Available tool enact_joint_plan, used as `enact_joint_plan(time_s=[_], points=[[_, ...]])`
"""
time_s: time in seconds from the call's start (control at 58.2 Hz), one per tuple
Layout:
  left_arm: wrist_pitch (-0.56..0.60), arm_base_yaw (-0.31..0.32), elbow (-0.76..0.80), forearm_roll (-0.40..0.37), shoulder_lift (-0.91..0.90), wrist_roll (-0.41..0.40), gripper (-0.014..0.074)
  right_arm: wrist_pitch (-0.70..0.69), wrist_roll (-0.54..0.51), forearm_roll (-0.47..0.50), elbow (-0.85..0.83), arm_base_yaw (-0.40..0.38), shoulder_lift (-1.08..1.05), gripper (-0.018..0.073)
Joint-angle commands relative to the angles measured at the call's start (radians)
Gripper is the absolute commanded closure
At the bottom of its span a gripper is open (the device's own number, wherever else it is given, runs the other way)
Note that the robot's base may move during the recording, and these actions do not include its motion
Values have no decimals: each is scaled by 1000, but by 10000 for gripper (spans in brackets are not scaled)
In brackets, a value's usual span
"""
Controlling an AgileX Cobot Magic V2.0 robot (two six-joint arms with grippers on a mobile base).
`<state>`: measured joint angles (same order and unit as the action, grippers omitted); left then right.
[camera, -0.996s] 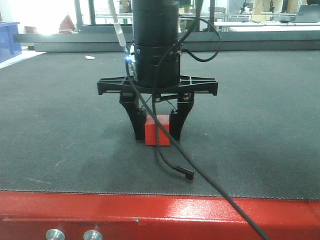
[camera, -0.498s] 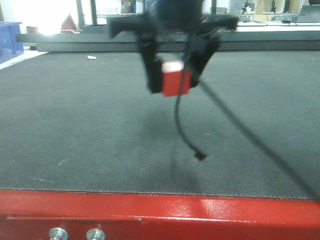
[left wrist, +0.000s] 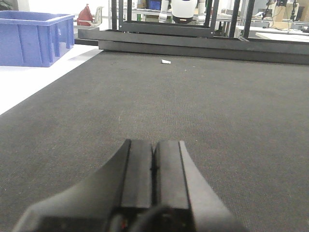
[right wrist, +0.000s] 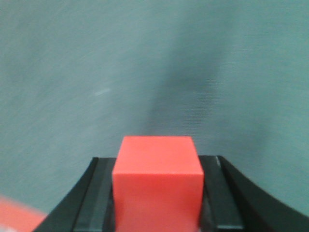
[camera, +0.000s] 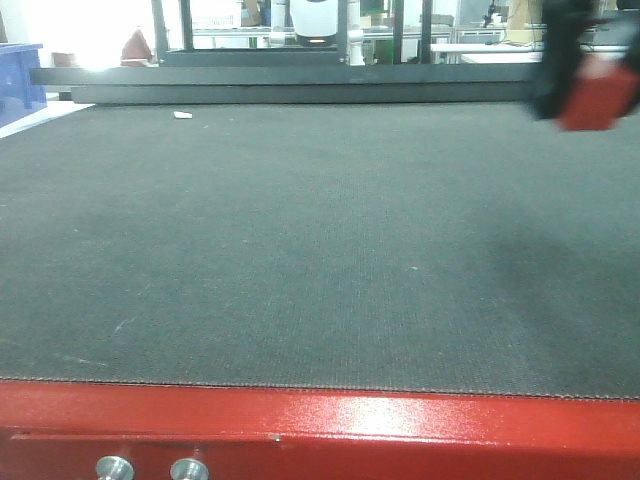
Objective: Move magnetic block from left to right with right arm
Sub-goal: 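Lift the red cube with the right gripper and raise it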
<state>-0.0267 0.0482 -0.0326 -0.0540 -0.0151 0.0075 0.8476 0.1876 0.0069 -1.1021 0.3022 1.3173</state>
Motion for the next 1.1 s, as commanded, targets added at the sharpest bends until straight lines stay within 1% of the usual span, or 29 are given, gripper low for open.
enact_joint_plan(time_s=[0.0, 0.103, 0.155, 0.258, 0.361, 0.429, 0.532, 0.618, 0.738, 0.996, 1.082], points=[[83, 8, -9, -3, -9, -7, 722, -155, -39, 27, 83, -100, -134, 314], [83, 8, -9, -3, -9, -7, 722, -244, -140, 51, 200, -233, -233, 314], [83, 8, -9, -3, -9, -7, 722, -292, -188, 51, 256, -288, -280, 314], [83, 8, -9, -3, -9, -7, 722, -425, -221, 51, 376, -369, -371, 314], [83, 8, -9, -3, -9, -7, 722, -567, -221, 51, 481, -403, -466, 314], [83, 8, -9, -3, -9, -7, 722, -673, -221, 51, 554, -403, -525, 314], [83, 8, -9, -3, -9, -7, 722, -766, -221, 51, 657, -403, -629, 314], [83, 8, -9, -3, -9, -7, 722, -780, -221, 51, 720, -403, -712, 314], [83, 8, -9, -3, -9, -7, 722, -754, -221, 51, 785, -403, -865, 314], [83, 8, -9, -3, -9, -7, 722, -606, -221, 51, 792, -403, -1164, 314], [83, 8, -9, -3, -9, -7, 722, -591, -221, 51, 792, -403, -1224, 314]])
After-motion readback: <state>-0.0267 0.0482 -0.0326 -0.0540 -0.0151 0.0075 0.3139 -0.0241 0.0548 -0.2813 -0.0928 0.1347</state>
